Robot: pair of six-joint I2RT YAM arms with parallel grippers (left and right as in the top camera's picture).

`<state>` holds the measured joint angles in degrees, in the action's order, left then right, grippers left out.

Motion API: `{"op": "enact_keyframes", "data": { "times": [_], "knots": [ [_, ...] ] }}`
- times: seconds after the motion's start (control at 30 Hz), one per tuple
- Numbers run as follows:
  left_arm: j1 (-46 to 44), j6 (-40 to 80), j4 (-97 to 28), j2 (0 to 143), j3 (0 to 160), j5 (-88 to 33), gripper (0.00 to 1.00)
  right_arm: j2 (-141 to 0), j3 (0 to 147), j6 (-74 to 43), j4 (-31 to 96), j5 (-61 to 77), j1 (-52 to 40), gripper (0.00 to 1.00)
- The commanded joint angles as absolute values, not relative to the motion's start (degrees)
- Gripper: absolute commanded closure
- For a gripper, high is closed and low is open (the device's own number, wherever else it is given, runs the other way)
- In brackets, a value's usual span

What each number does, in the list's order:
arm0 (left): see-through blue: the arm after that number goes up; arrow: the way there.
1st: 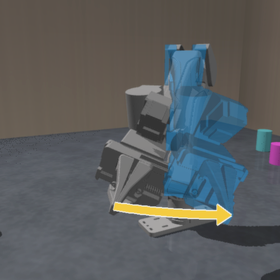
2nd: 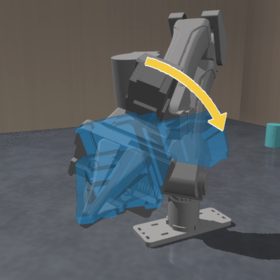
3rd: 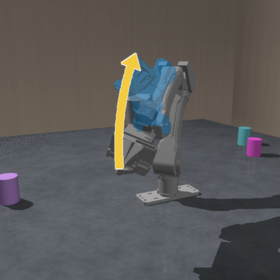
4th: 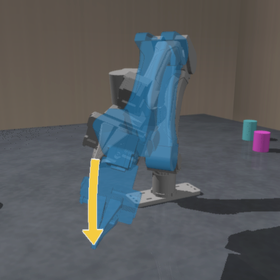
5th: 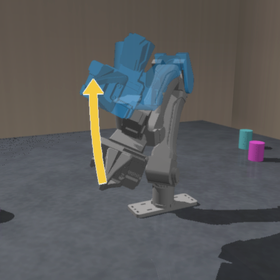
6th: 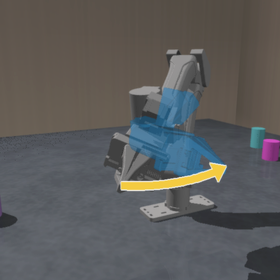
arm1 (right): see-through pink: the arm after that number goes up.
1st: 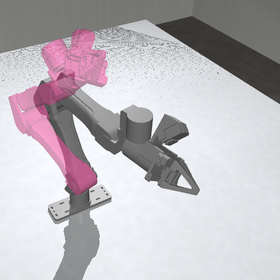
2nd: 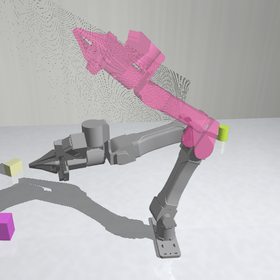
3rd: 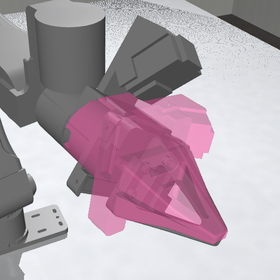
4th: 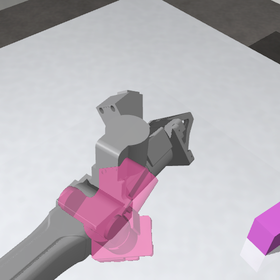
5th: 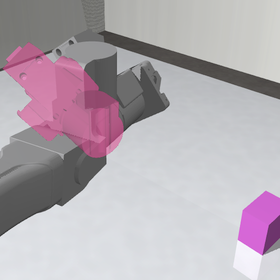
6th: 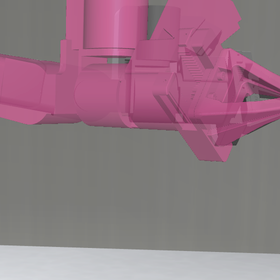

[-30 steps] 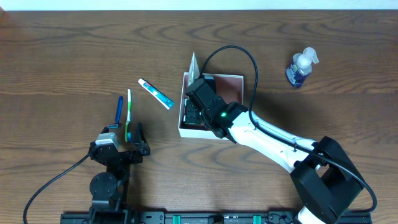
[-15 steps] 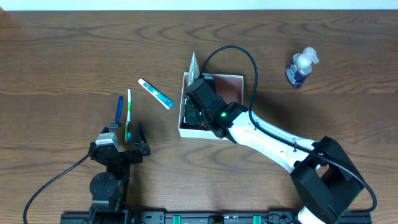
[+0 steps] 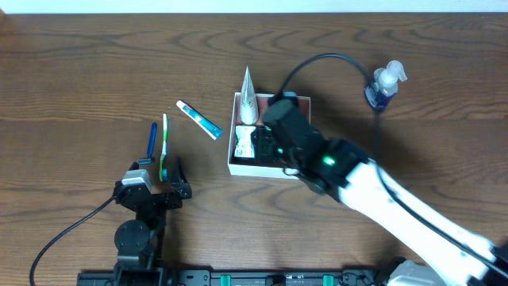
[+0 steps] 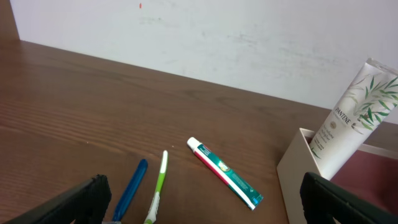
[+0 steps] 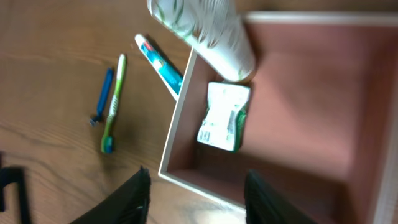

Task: Pack container
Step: 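Move right gripper to the blue soap pump bottle and grasp it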

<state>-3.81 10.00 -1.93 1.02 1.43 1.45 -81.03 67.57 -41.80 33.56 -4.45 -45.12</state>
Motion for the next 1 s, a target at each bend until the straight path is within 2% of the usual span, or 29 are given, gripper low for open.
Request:
{"op": "enact_keyframes", "data": {
  "times": [0.0,0.2,0.5,0.67,0.77,0.87,0.97],
  "knots": [
    [-3.7,8.8,-4.05,1.04,0.23,1.91,0.02,-75.09,68.58,-40.99,36.05,-10.17,-44.8,0.49],
    [-3.7,8.8,-4.05,1.04,0.23,1.89,0.02,-69.12,68.58,-34.92,39.11,-13.93,-36.6,0.37],
    [-3.7,8.8,-4.05,1.04,0.23,1.91,0.02,-69.73,70.37,-25.43,39.46,-5.67,-13.72,0.34],
    [-3.7,8.8,-4.05,1.04,0.23,1.89,0.02,-71.02,73.69,-15.38,38.22,0.64,-3.68,0.34],
    [-3.7,8.82,-4.05,1.04,0.23,1.91,0.02,-72.55,74.59,-7.57,36.69,4.08,-0.12,0.28],
    [-3.7,8.8,-4.05,1.04,0.23,1.89,0.02,-75.48,74.78,-1.91,35.97,4.56,1.96,0.15],
    [-3.7,8.8,-4.05,1.04,0.23,1.91,0.02,-79.46,74.78,-0.32,34.48,5.17,3.2,0.07]
  ]
}}
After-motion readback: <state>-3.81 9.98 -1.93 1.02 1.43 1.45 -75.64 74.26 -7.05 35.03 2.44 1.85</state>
